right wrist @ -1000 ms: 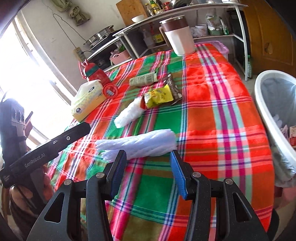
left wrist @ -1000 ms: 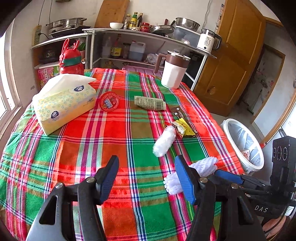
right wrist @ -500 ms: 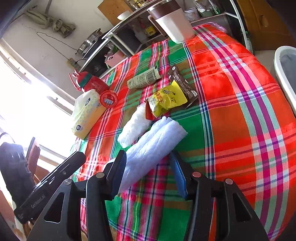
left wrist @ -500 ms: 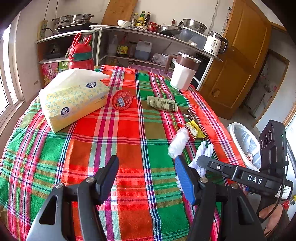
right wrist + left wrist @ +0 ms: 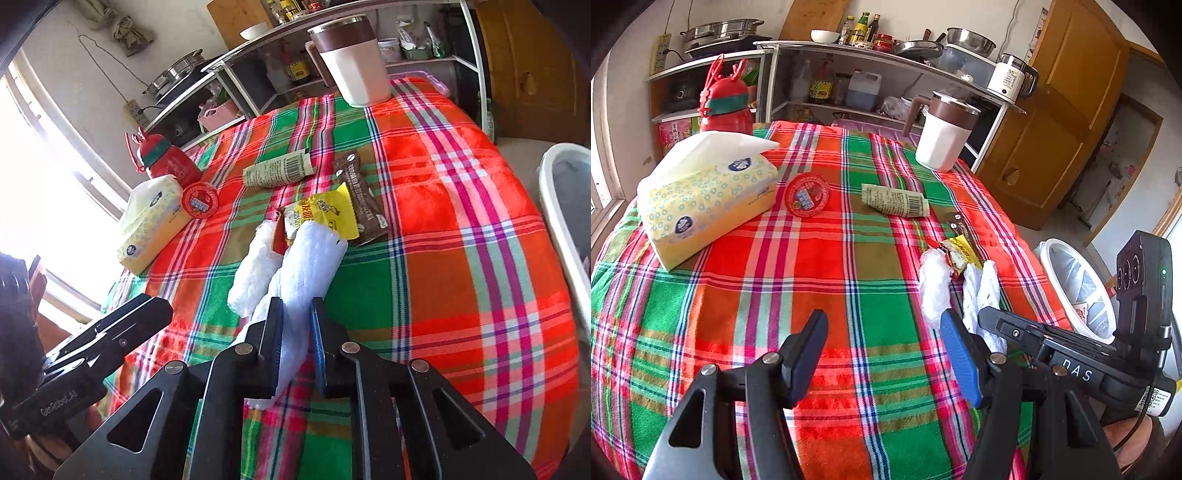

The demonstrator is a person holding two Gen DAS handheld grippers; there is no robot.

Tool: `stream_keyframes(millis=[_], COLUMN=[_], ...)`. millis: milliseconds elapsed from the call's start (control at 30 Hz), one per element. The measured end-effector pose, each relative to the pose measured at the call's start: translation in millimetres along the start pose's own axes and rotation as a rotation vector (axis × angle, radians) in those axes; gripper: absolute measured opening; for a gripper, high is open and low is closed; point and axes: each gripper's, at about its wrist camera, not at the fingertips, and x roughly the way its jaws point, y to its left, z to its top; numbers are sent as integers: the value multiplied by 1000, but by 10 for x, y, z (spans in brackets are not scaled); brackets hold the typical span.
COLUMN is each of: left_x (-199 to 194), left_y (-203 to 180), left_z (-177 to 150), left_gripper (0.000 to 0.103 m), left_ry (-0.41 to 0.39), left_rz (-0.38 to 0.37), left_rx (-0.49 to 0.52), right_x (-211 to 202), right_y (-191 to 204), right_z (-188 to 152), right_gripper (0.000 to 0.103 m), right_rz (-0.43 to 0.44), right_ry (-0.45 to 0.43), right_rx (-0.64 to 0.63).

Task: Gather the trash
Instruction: 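Grasp the white foam net sleeve with the right tool while the left tool grasps the clear plastic bag, then carry both items over the white bin and open both tools to drop them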

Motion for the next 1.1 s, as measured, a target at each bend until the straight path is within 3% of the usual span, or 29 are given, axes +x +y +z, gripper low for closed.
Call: stream_keyframes(millis=[267, 400, 533, 733, 933, 1100], left_x=[316, 466, 582, 667, 673, 632], left_y=[-215, -327, -358, -457, -504, -531], left_z=[96, 127, 153, 157, 168, 163], left_gripper=[65, 65, 63, 51, 28, 26], left_ry=[51, 64, 83, 95, 98, 90], left_rz=[-34, 21, 19, 68, 70, 68], left_rx=[52, 109, 112, 168, 185, 184], right_x=[-164, -264, -376, -457, -491, -527], right_y=[-235, -358, -473, -569, -585, -586], right_z=[39, 44, 50, 40, 35, 16], right_gripper=[11, 11, 11, 11, 11, 11], right_rz=[-48, -57, -78, -95, -97, -91], right_ry=[-42, -56, -78, -93, -98, -106], right_rx=[23, 46, 68, 86, 82, 84])
